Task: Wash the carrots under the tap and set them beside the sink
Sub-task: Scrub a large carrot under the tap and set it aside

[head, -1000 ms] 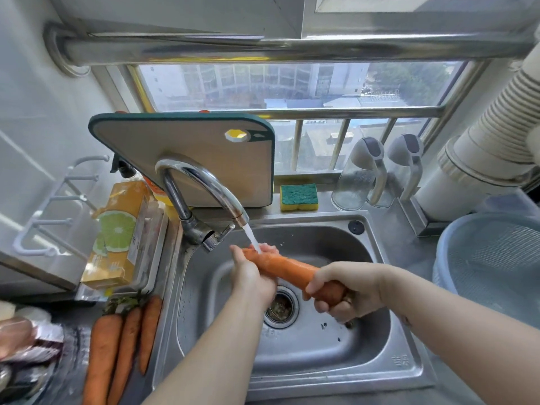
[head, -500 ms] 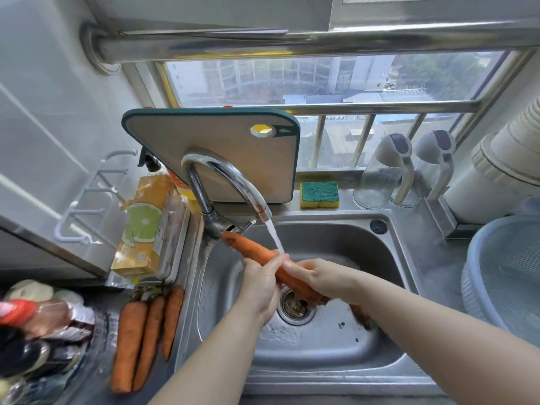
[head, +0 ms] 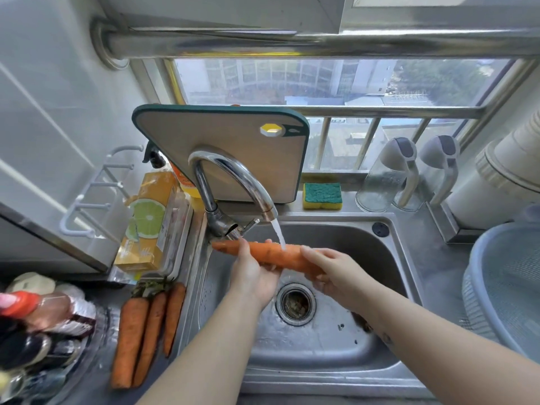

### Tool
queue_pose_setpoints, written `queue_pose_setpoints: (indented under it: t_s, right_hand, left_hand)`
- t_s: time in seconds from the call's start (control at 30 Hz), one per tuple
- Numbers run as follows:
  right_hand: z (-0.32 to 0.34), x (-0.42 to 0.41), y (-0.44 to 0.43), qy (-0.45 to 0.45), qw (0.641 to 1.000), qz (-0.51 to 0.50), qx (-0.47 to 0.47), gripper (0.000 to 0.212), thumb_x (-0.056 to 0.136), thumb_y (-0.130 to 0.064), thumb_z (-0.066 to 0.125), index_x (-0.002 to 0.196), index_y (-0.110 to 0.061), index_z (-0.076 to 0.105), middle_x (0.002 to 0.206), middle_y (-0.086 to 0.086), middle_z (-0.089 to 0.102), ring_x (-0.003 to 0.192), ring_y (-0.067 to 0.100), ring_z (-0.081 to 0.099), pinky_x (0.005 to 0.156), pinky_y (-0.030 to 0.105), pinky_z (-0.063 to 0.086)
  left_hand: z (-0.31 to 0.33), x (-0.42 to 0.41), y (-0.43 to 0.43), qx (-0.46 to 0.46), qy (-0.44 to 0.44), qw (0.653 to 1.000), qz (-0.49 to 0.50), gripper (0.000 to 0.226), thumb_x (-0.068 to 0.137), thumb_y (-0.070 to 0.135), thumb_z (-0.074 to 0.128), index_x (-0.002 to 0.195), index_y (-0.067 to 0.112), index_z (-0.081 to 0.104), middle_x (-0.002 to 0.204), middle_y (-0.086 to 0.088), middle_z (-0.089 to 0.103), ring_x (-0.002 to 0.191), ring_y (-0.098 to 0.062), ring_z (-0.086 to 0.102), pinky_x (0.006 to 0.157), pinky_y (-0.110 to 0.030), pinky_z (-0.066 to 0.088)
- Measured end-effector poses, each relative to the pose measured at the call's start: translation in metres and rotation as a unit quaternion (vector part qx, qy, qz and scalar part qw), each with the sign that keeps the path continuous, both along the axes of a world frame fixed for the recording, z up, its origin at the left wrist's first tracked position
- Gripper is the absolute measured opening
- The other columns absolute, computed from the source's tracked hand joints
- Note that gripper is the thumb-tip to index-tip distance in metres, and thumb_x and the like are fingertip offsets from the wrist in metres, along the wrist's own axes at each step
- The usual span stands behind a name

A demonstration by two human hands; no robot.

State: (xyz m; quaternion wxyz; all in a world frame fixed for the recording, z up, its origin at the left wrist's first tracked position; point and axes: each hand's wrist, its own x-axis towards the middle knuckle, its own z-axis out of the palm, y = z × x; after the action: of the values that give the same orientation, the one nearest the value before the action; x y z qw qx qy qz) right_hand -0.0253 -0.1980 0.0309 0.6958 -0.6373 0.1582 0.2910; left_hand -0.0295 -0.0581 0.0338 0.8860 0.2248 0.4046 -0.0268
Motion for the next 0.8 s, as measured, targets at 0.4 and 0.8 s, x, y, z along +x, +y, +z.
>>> queue_pose_setpoints:
  t_s: [0.4, 0.8]
  right_hand:
    - [0.008, 0.002, 0.034, -0.219, 0.966, 0.081, -0.116, 0.025, 0.074, -0.016, 0.078, 0.095, -0.020, 0.064, 0.085, -0.004, 0.069, 0.079, 0.008, 0.064, 0.085, 0.032, 0.055]
    - [0.009, 0.006, 0.061, -0.157, 0.981, -0.032, -0.107, 0.024, 0.089, -0.020, 0.060, 0.074, -0.002, 0.062, 0.063, 0.000, 0.057, 0.061, 0.012, 0.051, 0.059, 0.022, 0.041]
  left_hand:
    - [-0.020, -0.038, 0.006, 0.414, -0.040, 0.816, -0.401, 0.055, 0.087, 0.009, 0.049, 0.137, 0.028, 0.038, 0.092, -0.002, 0.058, 0.062, -0.015, 0.051, 0.054, -0.031, 0.041]
    - [-0.009, -0.039, -0.005, 0.574, -0.112, 0.699, -0.411, 0.026, 0.091, 0.021, 0.053, 0.116, 0.017, 0.047, 0.089, 0.003, 0.061, 0.072, -0.008, 0.059, 0.054, -0.021, 0.051]
